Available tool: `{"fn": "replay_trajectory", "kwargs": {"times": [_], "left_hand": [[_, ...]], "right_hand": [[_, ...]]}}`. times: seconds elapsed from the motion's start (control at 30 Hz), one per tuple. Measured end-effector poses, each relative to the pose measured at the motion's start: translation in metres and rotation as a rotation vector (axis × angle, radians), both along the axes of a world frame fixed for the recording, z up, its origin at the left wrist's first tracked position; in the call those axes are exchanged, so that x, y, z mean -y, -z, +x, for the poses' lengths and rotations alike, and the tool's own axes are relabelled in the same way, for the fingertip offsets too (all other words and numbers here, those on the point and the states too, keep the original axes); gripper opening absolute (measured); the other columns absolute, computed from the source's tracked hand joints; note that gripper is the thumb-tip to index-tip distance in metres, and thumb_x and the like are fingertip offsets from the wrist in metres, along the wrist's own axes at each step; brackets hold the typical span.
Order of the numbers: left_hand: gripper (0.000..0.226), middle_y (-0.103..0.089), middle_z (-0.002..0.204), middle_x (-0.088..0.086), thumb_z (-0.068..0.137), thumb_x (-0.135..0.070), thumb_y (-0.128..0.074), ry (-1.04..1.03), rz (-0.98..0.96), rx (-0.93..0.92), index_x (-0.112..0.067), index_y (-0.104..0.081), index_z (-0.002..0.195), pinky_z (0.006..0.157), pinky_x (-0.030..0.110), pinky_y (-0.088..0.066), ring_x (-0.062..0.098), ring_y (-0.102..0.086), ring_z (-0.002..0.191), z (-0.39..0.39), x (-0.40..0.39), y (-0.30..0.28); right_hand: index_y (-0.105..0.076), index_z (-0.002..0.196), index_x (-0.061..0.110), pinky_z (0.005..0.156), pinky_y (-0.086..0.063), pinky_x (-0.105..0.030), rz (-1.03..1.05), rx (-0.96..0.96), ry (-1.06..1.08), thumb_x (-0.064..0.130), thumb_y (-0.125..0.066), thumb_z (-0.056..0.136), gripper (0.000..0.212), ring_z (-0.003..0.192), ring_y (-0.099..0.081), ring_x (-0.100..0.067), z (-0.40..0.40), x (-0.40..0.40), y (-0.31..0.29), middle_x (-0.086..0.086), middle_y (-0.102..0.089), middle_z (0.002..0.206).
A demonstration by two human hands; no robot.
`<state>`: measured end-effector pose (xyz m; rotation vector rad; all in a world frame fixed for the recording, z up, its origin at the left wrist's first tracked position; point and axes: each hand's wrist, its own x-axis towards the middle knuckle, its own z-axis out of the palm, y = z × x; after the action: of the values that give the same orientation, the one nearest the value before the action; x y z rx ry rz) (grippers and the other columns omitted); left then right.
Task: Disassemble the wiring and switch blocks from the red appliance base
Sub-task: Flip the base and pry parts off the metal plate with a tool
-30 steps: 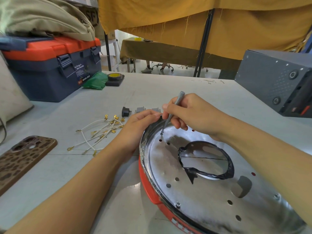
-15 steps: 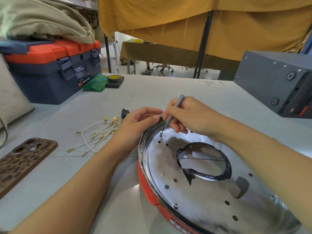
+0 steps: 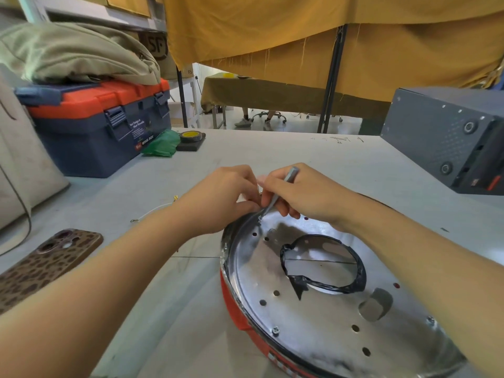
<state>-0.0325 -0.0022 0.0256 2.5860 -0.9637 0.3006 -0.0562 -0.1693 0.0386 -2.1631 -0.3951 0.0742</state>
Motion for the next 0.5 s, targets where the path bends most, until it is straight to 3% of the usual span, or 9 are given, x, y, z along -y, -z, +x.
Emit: {"fn": "replay_trajectory", "kwargs": {"times": [0.1, 0.23, 0.5], "left_hand": [[0.014, -0.053, 0.097, -0.009, 0.084, -0.019, -0.062, -0.038, 0.043, -0.045, -0.023, -0.073, 0.092, 0.075, 0.018, -0.033, 0.008, -0.051, 0.087, -0.001, 0.001, -0.004], [0.018, -0.056, 0.109, -0.007, 0.083, -0.017, -0.060, -0.078, 0.049, -0.119, -0.025, -0.071, 0.095, 0.074, 0.017, -0.031, 0.009, -0.050, 0.091, -0.005, 0.002, 0.002], [0.014, -0.057, 0.110, -0.006, 0.081, -0.016, -0.063, -0.122, -0.021, -0.185, -0.024, -0.070, 0.090, 0.082, 0.022, -0.038, 0.011, -0.053, 0.094, -0.007, 0.005, 0.008]], "right_hand": [[-0.064, 0.073, 0.007, 0.041, -0.036, -0.016, 0.033, -0.038, -0.012, 0.033, -0.045, 0.101, 0.042, 0.038, -0.040, -0.007, 0.001, 0.000, 0.001, -0.001, -0.049, 0.044], [-0.062, 0.089, -0.008, 0.038, -0.035, -0.016, 0.044, -0.088, 0.002, 0.014, -0.046, 0.097, 0.029, 0.036, -0.040, -0.008, 0.001, 0.003, 0.002, -0.003, -0.052, 0.044], [-0.070, 0.078, -0.005, 0.040, -0.033, -0.014, 0.038, -0.042, 0.027, 0.010, -0.055, 0.089, 0.024, 0.043, -0.040, -0.006, 0.001, 0.004, 0.001, -0.006, -0.051, 0.053]]}}
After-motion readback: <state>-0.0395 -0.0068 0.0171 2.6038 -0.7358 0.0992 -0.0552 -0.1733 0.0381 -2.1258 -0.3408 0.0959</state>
